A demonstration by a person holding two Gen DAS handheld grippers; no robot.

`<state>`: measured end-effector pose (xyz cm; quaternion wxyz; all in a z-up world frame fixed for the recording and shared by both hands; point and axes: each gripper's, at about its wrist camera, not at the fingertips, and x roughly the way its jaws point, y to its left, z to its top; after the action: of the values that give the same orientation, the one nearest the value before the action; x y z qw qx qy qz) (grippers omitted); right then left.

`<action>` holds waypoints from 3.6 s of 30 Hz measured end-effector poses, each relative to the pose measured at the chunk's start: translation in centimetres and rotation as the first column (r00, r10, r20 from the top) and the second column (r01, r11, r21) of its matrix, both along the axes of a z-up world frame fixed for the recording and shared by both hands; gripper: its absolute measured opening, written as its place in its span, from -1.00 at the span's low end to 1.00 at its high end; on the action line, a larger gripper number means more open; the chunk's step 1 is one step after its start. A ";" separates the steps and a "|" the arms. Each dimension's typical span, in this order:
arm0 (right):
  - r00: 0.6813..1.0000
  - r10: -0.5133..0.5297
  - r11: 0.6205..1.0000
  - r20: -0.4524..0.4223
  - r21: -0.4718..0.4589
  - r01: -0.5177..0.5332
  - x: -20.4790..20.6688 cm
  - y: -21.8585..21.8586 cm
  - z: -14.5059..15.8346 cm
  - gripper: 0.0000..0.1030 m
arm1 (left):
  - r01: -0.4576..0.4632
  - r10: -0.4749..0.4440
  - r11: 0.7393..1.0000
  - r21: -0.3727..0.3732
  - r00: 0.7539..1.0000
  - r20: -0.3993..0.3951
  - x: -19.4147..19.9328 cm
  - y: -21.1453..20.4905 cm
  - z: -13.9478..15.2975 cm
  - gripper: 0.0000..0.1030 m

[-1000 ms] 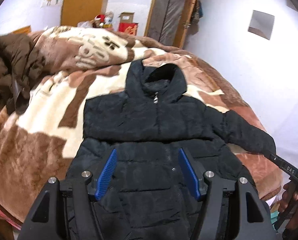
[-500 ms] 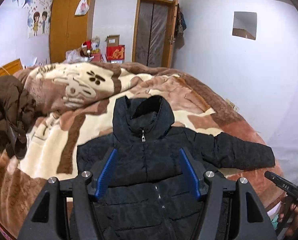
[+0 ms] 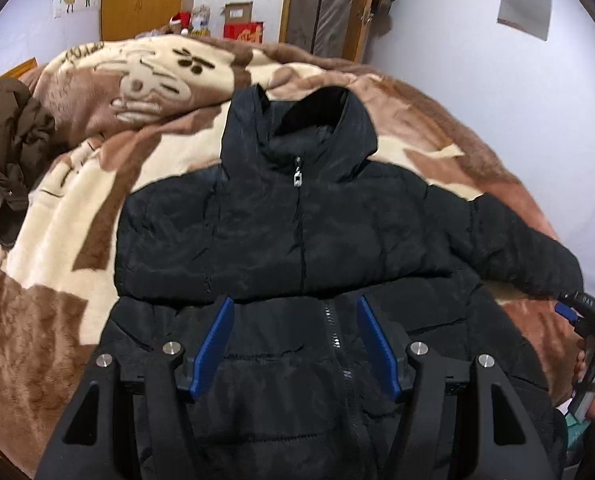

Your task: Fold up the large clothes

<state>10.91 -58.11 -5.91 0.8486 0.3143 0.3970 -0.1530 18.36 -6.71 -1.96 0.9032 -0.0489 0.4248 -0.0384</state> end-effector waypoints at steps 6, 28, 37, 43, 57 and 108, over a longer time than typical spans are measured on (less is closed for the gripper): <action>0.996 -0.088 0.993 0.024 0.077 0.085 1.4 -3.4 -2.8 -0.09 | -0.019 0.019 1.000 0.000 0.999 -0.030 2.4 0.3 -1.9 0.27; 0.962 0.028 0.995 0.272 -0.099 -0.001 -1.2 -1.3 8.8 -0.82 | -0.096 0.096 0.994 -0.042 0.995 -0.020 3.1 4.1 -1.5 0.27; 0.856 0.362 0.932 0.369 -0.164 -0.324 3.7 11.0 15.6 -0.82 | -0.137 0.139 0.987 -0.084 0.990 0.017 2.5 6.8 0.0 0.27; 0.799 0.552 0.834 0.239 -0.152 -0.530 9.0 20.6 11.7 -0.79 | -0.176 0.177 0.977 -0.118 0.984 0.005 1.7 9.4 -0.5 0.27; 0.692 0.717 0.697 0.086 -0.047 -0.716 10.5 29.2 4.2 -0.01 | -0.271 0.270 0.946 -0.177 0.962 -0.027 0.8 14.9 -1.7 0.27; 0.804 0.590 0.777 -0.070 -0.223 -0.589 21.1 23.3 -1.0 -0.28 | -0.102 0.098 0.992 -0.076 0.994 -0.056 14.0 6.6 -7.4 0.29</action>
<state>32.01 -34.80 -6.90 0.8855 0.0722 0.4529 0.0748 32.39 -0.11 -9.34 0.8899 -0.1067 0.4434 -0.0087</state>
